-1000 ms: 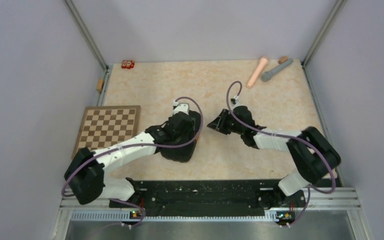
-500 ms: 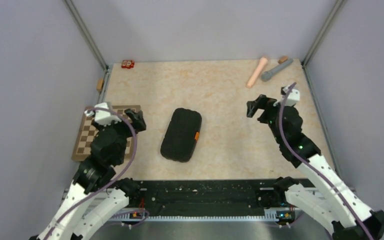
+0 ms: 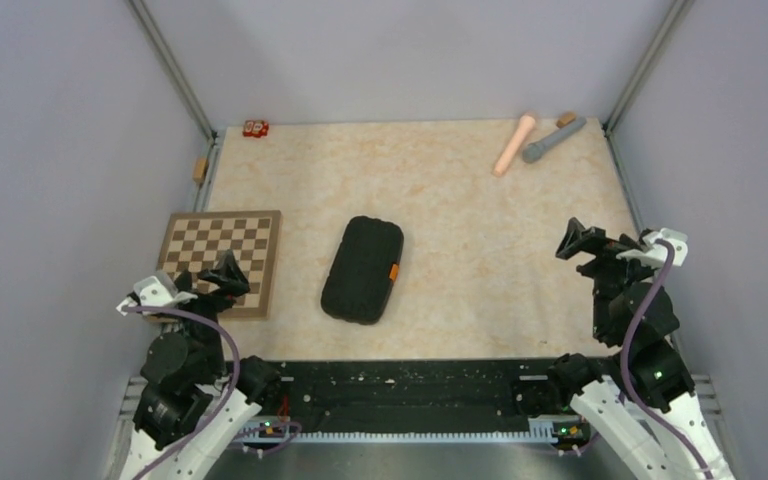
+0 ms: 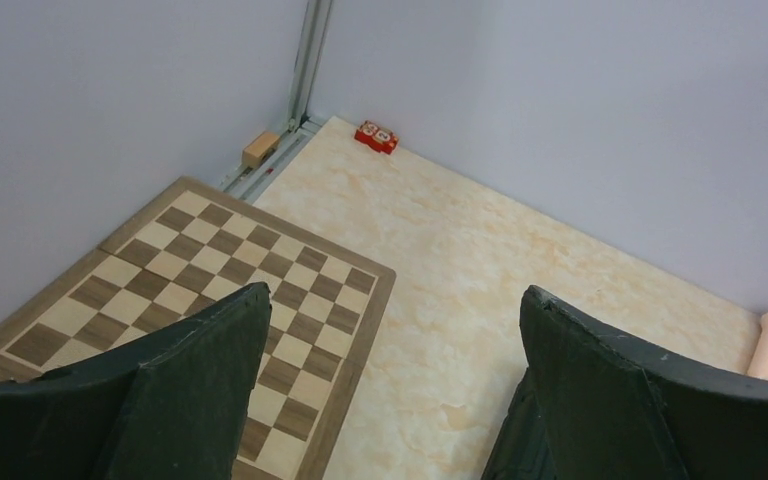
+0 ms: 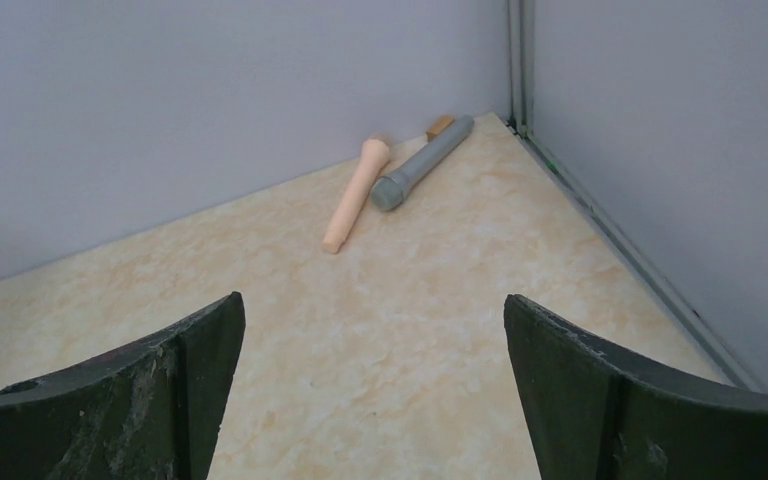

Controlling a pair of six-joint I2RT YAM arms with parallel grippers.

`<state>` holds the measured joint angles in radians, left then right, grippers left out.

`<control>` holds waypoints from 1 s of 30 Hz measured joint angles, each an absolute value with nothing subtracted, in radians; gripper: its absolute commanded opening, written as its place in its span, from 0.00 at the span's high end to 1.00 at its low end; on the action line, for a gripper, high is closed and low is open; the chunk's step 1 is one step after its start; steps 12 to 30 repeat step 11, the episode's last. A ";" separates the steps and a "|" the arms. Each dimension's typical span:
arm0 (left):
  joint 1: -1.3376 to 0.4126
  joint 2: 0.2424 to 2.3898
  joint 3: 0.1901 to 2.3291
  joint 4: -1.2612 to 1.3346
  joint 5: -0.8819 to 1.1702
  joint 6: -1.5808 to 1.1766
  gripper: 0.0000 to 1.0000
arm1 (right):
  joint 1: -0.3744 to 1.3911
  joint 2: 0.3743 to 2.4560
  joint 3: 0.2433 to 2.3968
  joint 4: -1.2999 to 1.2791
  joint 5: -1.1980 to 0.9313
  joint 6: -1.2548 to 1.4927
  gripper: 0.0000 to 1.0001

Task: Pack the tool kit
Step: Reset both arms

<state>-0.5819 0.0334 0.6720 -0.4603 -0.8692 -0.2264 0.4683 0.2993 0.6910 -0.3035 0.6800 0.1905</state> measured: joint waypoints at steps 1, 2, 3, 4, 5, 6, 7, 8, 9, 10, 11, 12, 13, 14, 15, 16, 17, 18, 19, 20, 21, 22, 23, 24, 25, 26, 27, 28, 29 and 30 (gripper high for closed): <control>-0.582 0.015 0.647 -0.451 -0.872 -0.227 0.01 | 0.468 0.284 0.682 -0.306 0.691 0.183 0.01; -0.582 0.006 0.621 -0.446 -0.876 -0.229 0.01 | 0.468 0.271 0.677 -0.309 0.699 0.176 0.01; -0.581 0.007 0.600 -0.443 -0.874 -0.230 0.01 | 0.468 0.261 0.673 -0.311 0.707 0.168 0.01; -0.581 0.007 0.577 -0.442 -0.872 -0.233 0.01 | 0.468 0.256 0.673 -0.311 0.711 0.160 0.01; -0.581 0.007 0.560 -0.443 -0.872 -0.234 0.01 | 0.468 0.254 0.673 -0.310 0.717 0.154 0.01; -0.581 0.007 0.543 -0.447 -0.869 -0.237 0.01 | 0.468 0.254 0.673 -0.310 0.721 0.147 0.01; -0.582 0.007 0.537 -0.450 -0.869 -0.238 0.01 | 0.468 0.255 0.673 -0.310 0.725 0.140 0.01; -0.581 0.007 0.533 -0.450 -0.869 -0.241 0.01 | 0.468 0.255 0.673 -0.311 0.733 0.134 0.01; -0.581 0.007 0.532 -0.449 -0.869 -0.242 0.01 | 0.468 0.254 0.673 -0.310 0.739 0.130 0.01; -0.581 0.007 0.532 -0.447 -0.868 -0.242 0.01 | 0.468 0.254 0.673 -0.308 0.744 0.128 0.01; -0.581 0.007 0.532 -0.447 -0.868 -0.242 0.01 | 0.468 0.254 0.670 -0.306 0.749 0.124 0.01; -0.581 0.007 0.532 -0.447 -0.868 -0.242 0.01 | 0.468 0.254 0.670 -0.306 0.749 0.124 0.01; -0.581 0.007 0.532 -0.447 -0.868 -0.242 0.01 | 0.468 0.254 0.670 -0.306 0.749 0.124 0.01; -0.581 0.007 0.532 -0.447 -0.868 -0.242 0.01 | 0.468 0.254 0.670 -0.306 0.749 0.124 0.01; -0.581 0.007 0.532 -0.447 -0.868 -0.242 0.01 | 0.468 0.254 0.670 -0.306 0.749 0.124 0.01; -0.581 0.007 0.532 -0.447 -0.868 -0.242 0.01 | 0.468 0.254 0.670 -0.306 0.749 0.124 0.01; -0.581 0.007 0.532 -0.447 -0.868 -0.242 0.01 | 0.468 0.254 0.670 -0.306 0.749 0.124 0.01; -0.581 0.007 0.532 -0.447 -0.868 -0.242 0.01 | 0.468 0.254 0.670 -0.306 0.749 0.124 0.01; -0.581 0.007 0.532 -0.447 -0.868 -0.242 0.01 | 0.468 0.254 0.670 -0.306 0.749 0.124 0.01; -0.581 0.007 0.532 -0.447 -0.868 -0.242 0.01 | 0.468 0.254 0.670 -0.306 0.749 0.124 0.01; -0.581 0.007 0.532 -0.447 -0.868 -0.242 0.01 | 0.468 0.254 0.670 -0.306 0.749 0.124 0.01; -0.581 0.007 0.532 -0.447 -0.868 -0.242 0.01 | 0.468 0.254 0.670 -0.306 0.749 0.124 0.01; -0.581 0.007 0.532 -0.447 -0.868 -0.242 0.01 | 0.468 0.254 0.670 -0.306 0.749 0.124 0.01; -0.581 0.007 0.532 -0.447 -0.868 -0.242 0.01 | 0.468 0.254 0.670 -0.306 0.749 0.124 0.01; -0.581 0.007 0.532 -0.447 -0.868 -0.242 0.01 | 0.468 0.254 0.670 -0.306 0.749 0.124 0.01; -0.581 0.007 0.532 -0.447 -0.868 -0.242 0.01 | 0.468 0.254 0.670 -0.306 0.749 0.124 0.01; -0.581 0.007 0.532 -0.447 -0.868 -0.242 0.01 | 0.468 0.254 0.670 -0.306 0.749 0.124 0.01; -0.581 0.007 0.532 -0.447 -0.868 -0.242 0.01 | 0.468 0.254 0.670 -0.306 0.749 0.124 0.01; -0.581 0.007 0.532 -0.447 -0.868 -0.242 0.01 | 0.468 0.254 0.670 -0.306 0.749 0.124 0.01; -0.581 0.007 0.532 -0.447 -0.868 -0.242 0.01 | 0.468 0.254 0.670 -0.306 0.749 0.124 0.01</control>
